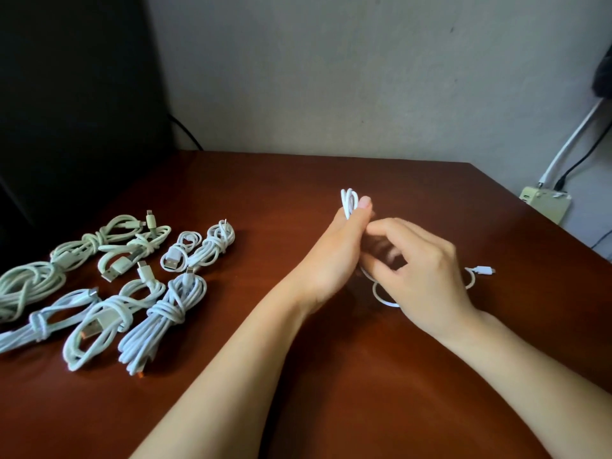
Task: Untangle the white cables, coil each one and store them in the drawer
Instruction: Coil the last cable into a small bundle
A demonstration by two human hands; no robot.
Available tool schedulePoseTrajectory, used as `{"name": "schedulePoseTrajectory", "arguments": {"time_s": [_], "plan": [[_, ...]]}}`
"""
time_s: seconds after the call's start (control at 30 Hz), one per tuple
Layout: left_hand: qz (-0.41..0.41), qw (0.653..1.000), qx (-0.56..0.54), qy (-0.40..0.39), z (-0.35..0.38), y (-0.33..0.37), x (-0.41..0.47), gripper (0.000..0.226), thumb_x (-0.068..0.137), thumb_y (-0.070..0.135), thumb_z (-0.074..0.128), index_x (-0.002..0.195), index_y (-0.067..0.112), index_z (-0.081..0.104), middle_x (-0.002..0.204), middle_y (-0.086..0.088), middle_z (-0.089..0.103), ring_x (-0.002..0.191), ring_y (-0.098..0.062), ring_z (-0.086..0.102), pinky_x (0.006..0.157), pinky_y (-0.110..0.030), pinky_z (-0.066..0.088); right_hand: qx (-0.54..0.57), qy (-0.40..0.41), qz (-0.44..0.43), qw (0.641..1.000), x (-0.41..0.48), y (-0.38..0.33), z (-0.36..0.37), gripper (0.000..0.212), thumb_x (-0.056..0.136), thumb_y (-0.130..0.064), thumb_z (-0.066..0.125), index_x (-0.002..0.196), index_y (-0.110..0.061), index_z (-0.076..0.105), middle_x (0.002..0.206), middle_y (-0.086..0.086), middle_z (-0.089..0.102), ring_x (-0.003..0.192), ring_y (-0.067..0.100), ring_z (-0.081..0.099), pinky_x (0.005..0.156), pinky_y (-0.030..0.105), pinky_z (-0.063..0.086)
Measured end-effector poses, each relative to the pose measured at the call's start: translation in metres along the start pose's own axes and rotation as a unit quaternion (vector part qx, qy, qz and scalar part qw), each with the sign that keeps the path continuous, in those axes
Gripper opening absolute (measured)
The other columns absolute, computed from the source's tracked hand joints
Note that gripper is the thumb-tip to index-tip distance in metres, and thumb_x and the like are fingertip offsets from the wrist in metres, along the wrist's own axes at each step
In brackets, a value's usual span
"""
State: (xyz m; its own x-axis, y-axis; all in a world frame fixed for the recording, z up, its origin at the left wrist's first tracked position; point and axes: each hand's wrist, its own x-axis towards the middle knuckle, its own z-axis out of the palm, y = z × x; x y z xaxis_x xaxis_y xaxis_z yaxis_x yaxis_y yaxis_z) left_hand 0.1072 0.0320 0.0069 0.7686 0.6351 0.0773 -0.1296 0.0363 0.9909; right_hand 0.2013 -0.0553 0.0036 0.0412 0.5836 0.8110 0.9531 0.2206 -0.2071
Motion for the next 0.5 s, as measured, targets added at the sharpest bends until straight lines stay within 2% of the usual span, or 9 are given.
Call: {"name": "schedulePoseTrajectory", "arguments": {"time_s": [0.1,0.17,0.27,0.37,0.5], "plan": [[0.011,0.998,-0.026,0.048,-0.003,0.001,0.001,0.049,0.065,0.074,0.050,0.089,0.034,0.064,0.081,0.002,0.061,0.087,-0.022,0.058,0.091,-0.046,0.043,0.011,-0.069,0.021,0.997,0.001,0.000,0.000,0.026,0.078,-0.018,0.074,0.101,-0.016,0.061,0.090,-0.016,0.049,0.066,-0.010,0.048,0.061,0.000,0.037],[0.026,0.997,-0.019,0.074,-0.006,0.003,0.001,0.045,0.078,0.070,0.045,0.091,0.031,0.063,0.080,-0.004,0.057,0.081,-0.029,0.059,0.083,-0.047,0.048,0.008,-0.105,0.045,0.993,0.001,-0.002,0.000,0.028,0.079,-0.031,0.072,0.100,-0.023,0.055,0.088,-0.020,0.047,0.066,-0.003,0.052,0.057,0.009,0.043],[0.066,0.992,-0.038,0.104,-0.014,0.006,0.004,0.039,0.100,0.049,0.034,0.097,0.018,0.057,0.068,0.003,0.040,0.057,-0.011,0.043,0.059,-0.029,0.038,0.007,-0.126,0.078,0.989,0.002,0.000,0.000,0.026,0.081,-0.047,0.059,0.094,-0.024,0.055,0.084,-0.016,0.053,0.074,0.006,0.053,0.060,0.025,0.048],[0.081,0.986,-0.104,0.099,-0.020,0.012,0.005,0.041,0.102,0.043,0.029,0.094,0.013,0.056,0.064,0.004,0.036,0.051,-0.008,0.035,0.054,-0.024,0.031,0.040,-0.160,0.128,0.978,0.003,0.004,-0.002,0.029,0.083,-0.052,0.054,0.089,-0.024,0.061,0.082,-0.014,0.059,0.077,0.009,0.056,0.063,0.029,0.049],[0.068,0.970,-0.215,0.092,-0.022,0.020,0.004,0.045,0.102,0.045,0.025,0.096,0.011,0.054,0.061,0.003,0.034,0.046,-0.008,0.032,0.048,-0.021,0.033,0.103,-0.177,0.186,0.961,0.004,0.006,-0.002,0.016,0.090,-0.045,0.058,0.083,-0.031,0.061,0.071,-0.009,0.063,0.066,0.009,0.061,0.060,0.030,0.049]]}}
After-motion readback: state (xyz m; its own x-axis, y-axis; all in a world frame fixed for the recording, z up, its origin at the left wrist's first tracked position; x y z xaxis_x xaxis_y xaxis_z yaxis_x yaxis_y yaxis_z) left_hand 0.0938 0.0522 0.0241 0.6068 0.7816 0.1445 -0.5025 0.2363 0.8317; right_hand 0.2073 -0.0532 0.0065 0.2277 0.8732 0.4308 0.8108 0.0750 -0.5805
